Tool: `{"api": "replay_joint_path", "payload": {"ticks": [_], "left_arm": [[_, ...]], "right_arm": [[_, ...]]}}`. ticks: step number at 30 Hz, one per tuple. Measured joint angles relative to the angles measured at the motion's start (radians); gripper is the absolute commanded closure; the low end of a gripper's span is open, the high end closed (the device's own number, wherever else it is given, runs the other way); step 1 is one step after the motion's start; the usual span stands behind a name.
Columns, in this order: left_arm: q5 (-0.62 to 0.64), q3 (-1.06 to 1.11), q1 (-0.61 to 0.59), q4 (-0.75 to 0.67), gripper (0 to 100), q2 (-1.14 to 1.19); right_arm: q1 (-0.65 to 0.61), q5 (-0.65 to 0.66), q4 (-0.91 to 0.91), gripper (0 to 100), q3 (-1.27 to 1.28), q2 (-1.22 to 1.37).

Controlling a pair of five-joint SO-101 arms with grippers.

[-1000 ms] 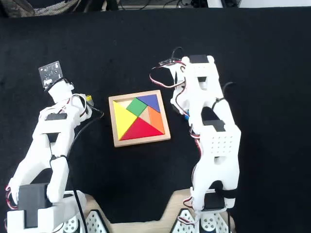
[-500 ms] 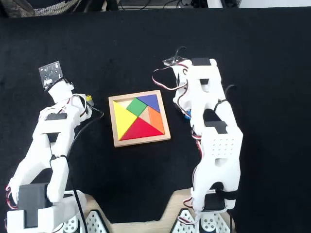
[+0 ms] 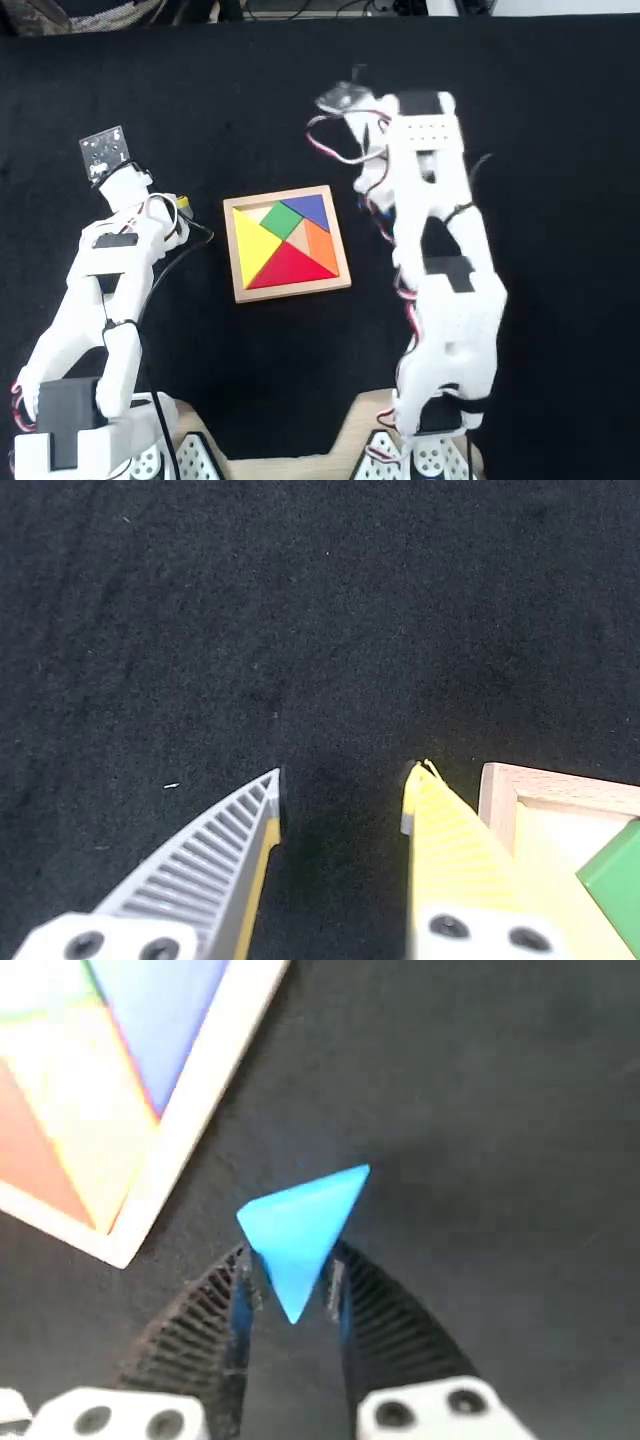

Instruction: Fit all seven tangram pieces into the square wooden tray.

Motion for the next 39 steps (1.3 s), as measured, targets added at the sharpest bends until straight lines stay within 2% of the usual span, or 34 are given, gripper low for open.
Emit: {"api": "replay_joint_path", "payload": {"ticks": [5,9,13,22,32,39], "left_arm": [[0.000,0.000,0.000,0.000,81,0.000],[0.083,0.000,-0.055,0.000,84,0.000],[0.172,0.000,-0.130,0.000,83,0.000],[0.181,0.000,-0.133,0.000,83,0.000],[0.190,0.000,-0.135,0.000,83,0.000],[0.190,0.000,-0.155,0.000,83,0.000]], "right_arm": [[-0.143,0.282,-0.018,98.7,-0.021,-0.034],[-0.264,0.338,-0.060,98.7,-0.023,-0.021],[-0.325,0.342,-0.103,98.7,-0.023,0.048],[-0.334,0.299,-0.166,98.7,-0.023,0.081],[-0.405,0.175,-0.014,98.7,-0.152,0.081],[-0.474,0.169,0.051,98.8,-0.051,0.081]]}}
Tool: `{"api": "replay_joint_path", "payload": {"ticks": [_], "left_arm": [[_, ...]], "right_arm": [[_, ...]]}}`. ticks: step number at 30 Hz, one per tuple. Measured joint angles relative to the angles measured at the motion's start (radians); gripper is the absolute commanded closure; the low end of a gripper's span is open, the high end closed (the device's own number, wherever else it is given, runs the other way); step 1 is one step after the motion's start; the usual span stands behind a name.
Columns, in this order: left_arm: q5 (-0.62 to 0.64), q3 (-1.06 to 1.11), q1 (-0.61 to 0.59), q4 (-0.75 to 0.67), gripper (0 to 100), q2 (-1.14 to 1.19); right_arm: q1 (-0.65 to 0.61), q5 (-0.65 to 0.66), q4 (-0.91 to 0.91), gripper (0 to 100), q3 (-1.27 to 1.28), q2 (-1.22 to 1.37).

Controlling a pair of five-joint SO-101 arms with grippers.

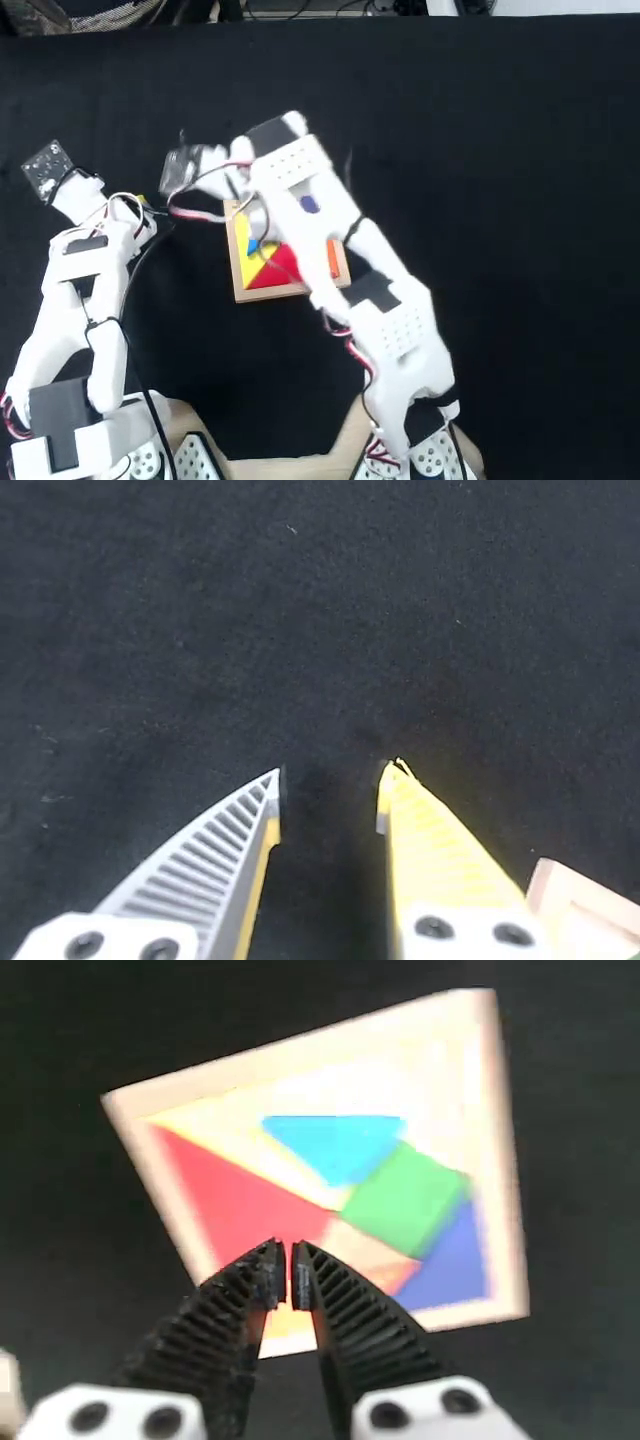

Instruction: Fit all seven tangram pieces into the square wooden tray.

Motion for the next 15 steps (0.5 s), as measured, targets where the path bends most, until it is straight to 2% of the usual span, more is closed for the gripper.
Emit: {"api": "replay_joint_path", "payload": {"ticks": [9,15], "left_arm": [[0.064,0.000,-0.081,0.000,83,0.000],[0.069,0.000,-0.089,0.000,83,0.000]], "right_arm": [[-0.025,-0.003,-0.207,98.8,0.238,0.000],[-0.058,-0.003,-0.267,98.8,0.249,0.000]]}}
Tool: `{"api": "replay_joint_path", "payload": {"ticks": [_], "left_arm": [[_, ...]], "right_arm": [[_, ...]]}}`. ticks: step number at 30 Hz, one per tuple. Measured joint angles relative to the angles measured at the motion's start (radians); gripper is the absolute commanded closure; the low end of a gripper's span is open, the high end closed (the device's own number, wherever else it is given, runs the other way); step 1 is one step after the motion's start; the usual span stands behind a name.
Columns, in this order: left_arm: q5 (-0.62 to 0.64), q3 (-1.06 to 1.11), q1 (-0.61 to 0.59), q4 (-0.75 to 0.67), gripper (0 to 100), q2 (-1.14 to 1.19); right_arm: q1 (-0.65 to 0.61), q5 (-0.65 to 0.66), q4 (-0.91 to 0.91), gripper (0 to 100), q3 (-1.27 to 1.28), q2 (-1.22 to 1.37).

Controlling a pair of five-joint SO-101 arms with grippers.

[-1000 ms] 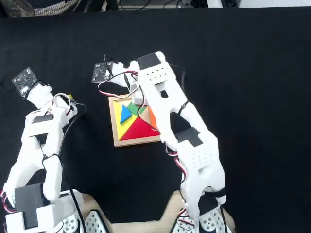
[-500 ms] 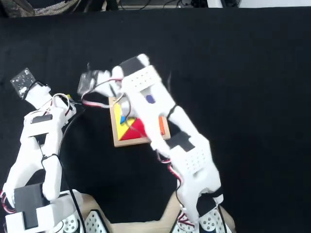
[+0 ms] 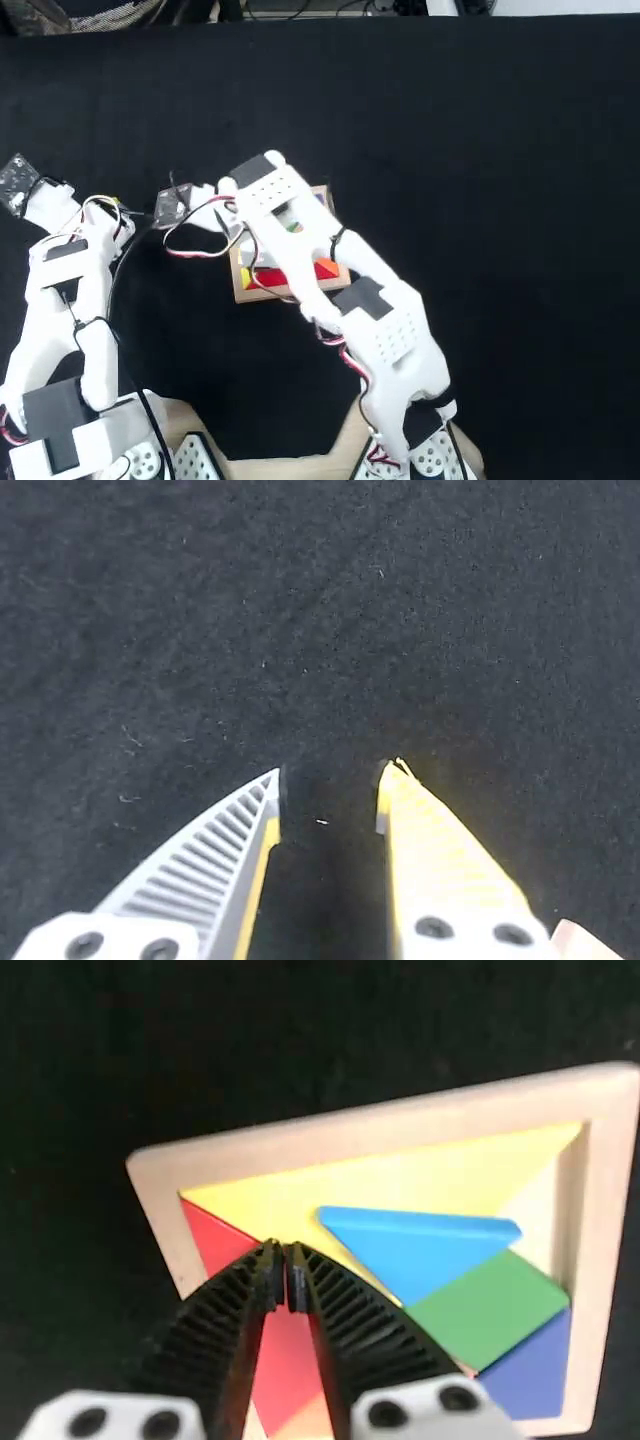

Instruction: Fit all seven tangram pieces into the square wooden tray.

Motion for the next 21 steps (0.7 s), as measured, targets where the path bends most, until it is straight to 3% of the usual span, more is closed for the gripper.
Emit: {"api": "replay_joint_path", "payload": {"ticks": [21], "left_arm": [[0.008,0.000,0.011,-0.002,83,0.000]], "right_arm": [[0.012,0.000,-0.170,98.8,0.003,0.006]]}}
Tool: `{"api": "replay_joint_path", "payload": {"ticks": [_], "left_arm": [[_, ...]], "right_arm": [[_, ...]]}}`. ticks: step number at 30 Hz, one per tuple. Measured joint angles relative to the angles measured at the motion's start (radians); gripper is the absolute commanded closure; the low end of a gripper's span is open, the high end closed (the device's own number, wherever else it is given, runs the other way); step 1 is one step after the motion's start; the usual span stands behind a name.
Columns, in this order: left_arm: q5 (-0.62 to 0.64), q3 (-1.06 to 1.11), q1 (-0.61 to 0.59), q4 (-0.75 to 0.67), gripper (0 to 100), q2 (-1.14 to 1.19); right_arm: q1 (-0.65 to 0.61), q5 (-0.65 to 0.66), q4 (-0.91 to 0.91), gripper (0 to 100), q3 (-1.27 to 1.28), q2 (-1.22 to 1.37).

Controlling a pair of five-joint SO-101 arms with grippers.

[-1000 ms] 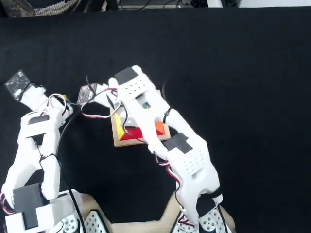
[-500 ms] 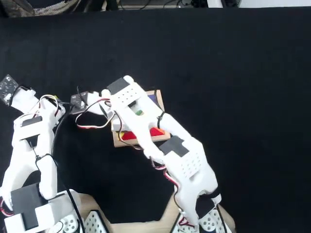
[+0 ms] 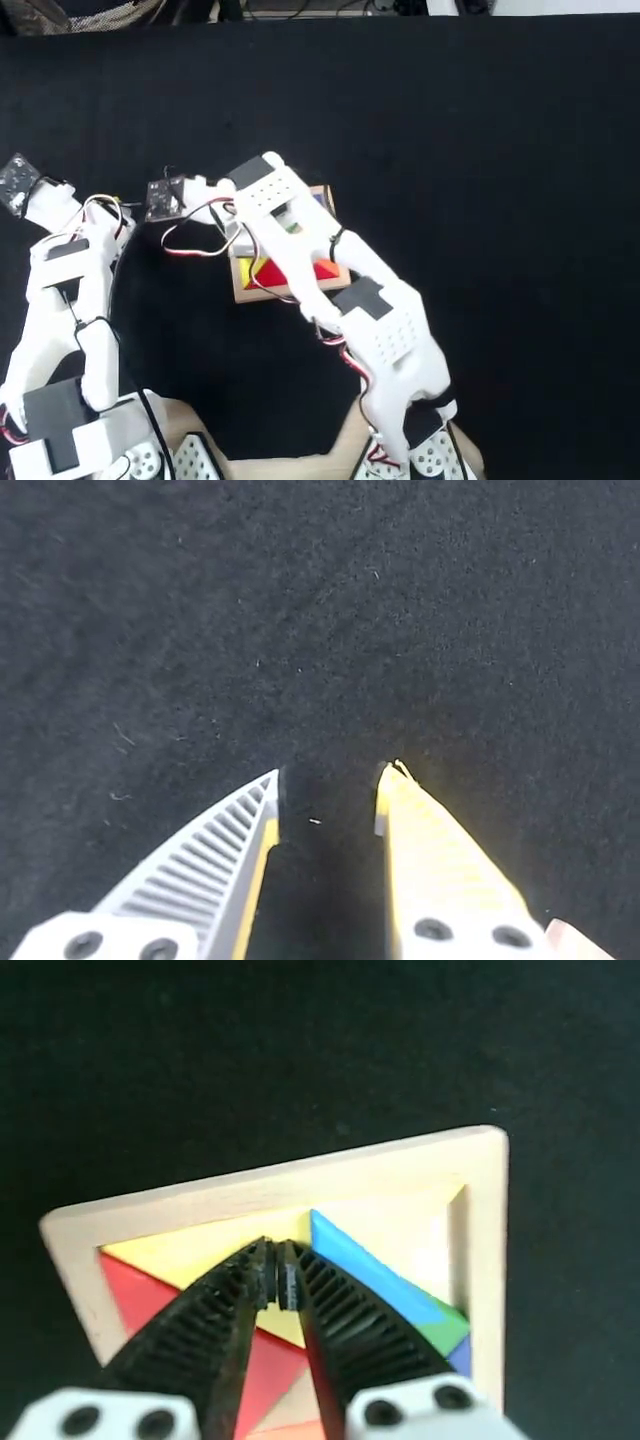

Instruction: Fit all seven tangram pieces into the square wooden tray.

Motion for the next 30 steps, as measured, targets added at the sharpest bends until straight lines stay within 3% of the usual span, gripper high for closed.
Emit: {"api": "replay_joint_path", "payload": {"ticks": [25,30], "left_arm": [[-0.005,0.000,0.017,0.000,83,0.000],[-0.005,0.000,0.018,0.000,83,0.000]], "right_arm": [[0.052,0.000,-0.143,98.8,0.000,0.008],[0.052,-0.068,-0.133,98.8,-0.035,0.008]]}}
